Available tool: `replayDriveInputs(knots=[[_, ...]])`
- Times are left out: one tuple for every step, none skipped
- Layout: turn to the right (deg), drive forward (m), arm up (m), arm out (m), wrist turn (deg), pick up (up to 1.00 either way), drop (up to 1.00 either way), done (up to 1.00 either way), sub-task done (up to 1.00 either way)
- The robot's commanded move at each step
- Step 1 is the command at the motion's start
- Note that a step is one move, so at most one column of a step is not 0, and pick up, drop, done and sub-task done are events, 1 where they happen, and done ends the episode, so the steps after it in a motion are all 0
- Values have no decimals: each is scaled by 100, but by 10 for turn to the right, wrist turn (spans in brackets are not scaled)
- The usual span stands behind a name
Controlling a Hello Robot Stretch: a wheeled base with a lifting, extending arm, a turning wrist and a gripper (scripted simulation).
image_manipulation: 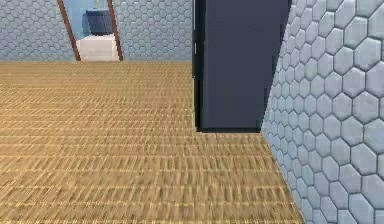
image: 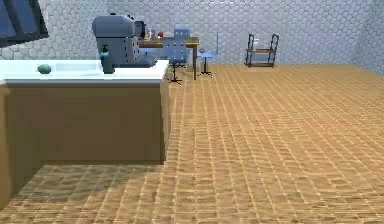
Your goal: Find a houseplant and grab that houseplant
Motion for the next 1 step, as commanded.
replayDriveInputs(knots=[[450, 0, 0, 0, 0, 0, 0, 0, 0]])
